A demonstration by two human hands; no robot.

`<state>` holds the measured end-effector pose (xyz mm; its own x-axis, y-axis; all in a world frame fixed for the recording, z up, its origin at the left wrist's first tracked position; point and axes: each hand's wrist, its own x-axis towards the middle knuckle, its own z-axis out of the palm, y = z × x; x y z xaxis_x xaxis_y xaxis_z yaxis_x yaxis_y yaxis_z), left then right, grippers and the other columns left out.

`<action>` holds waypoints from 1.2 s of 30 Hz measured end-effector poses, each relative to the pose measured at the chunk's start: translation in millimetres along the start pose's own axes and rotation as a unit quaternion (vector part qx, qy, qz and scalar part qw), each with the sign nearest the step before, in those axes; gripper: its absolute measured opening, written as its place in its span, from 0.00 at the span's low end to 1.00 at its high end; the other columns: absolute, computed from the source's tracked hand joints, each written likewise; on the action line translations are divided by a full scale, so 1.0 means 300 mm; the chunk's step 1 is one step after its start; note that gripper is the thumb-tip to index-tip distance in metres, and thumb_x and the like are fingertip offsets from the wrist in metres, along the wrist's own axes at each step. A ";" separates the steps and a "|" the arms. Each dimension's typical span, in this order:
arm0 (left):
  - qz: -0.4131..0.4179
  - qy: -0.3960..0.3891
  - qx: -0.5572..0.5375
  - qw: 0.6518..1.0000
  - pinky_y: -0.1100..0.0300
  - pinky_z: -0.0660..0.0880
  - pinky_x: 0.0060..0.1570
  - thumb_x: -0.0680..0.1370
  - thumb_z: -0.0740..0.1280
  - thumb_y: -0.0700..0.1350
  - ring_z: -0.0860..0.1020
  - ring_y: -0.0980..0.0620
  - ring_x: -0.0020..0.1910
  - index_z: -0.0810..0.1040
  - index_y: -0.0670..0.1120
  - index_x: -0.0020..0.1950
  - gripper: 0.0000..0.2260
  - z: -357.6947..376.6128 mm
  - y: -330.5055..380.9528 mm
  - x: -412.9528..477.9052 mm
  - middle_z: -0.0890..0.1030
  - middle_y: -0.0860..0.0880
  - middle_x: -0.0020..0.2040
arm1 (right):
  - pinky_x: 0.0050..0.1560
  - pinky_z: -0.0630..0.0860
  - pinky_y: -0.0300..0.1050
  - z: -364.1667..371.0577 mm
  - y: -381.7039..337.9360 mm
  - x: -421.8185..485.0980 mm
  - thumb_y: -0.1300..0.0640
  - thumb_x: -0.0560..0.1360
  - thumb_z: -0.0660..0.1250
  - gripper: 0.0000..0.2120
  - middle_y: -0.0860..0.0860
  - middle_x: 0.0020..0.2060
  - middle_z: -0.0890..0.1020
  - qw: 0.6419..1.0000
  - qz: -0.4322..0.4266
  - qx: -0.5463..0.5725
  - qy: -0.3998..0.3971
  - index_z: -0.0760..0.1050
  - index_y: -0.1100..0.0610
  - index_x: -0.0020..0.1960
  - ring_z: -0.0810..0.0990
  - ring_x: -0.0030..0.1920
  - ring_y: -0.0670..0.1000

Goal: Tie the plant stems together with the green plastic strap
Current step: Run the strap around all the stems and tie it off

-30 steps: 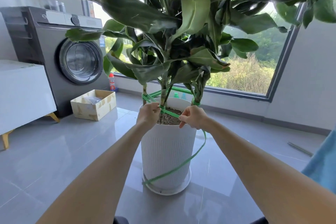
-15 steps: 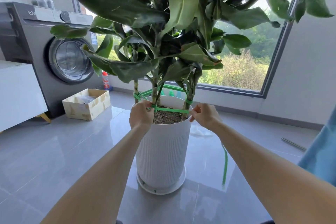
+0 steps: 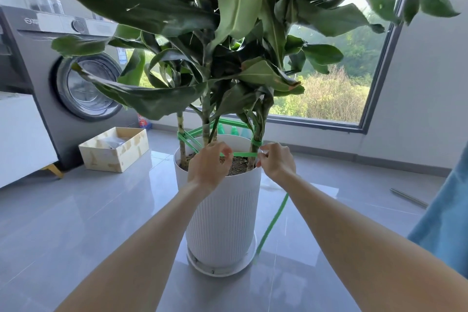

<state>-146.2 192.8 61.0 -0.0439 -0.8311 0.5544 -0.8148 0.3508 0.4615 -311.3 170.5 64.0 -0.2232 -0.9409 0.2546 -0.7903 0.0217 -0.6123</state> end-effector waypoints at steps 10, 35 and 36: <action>-0.002 -0.009 0.001 1.000 0.55 0.76 0.53 0.81 0.61 0.43 0.78 0.51 0.57 0.81 0.51 0.58 0.11 0.068 0.034 0.090 0.80 0.53 0.59 | 0.36 0.74 0.47 0.019 0.017 0.032 0.60 0.73 0.62 0.11 0.53 0.39 0.83 0.998 0.023 0.044 0.030 0.82 0.56 0.38 0.80 0.42 0.57; -0.010 -0.046 0.023 0.999 0.56 0.77 0.47 0.77 0.67 0.48 0.80 0.50 0.51 0.83 0.51 0.54 0.08 0.086 0.059 0.125 0.84 0.53 0.51 | 0.46 0.76 0.49 0.021 0.033 0.042 0.55 0.76 0.62 0.11 0.50 0.40 0.85 0.996 0.029 0.059 0.054 0.83 0.52 0.44 0.79 0.45 0.56; -0.016 -0.043 0.019 0.999 0.56 0.77 0.47 0.77 0.67 0.48 0.80 0.50 0.51 0.83 0.51 0.53 0.08 0.088 0.061 0.125 0.84 0.53 0.50 | 0.49 0.76 0.50 0.025 0.031 0.041 0.54 0.76 0.62 0.11 0.51 0.42 0.85 0.996 0.031 0.057 0.060 0.83 0.51 0.44 0.79 0.47 0.58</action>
<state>-178.0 156.5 71.8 -0.0649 -0.8760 0.4779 -0.8380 0.3079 0.4505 -317.2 156.5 55.9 -0.3411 -0.8916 0.2977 -0.7048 0.0330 -0.7087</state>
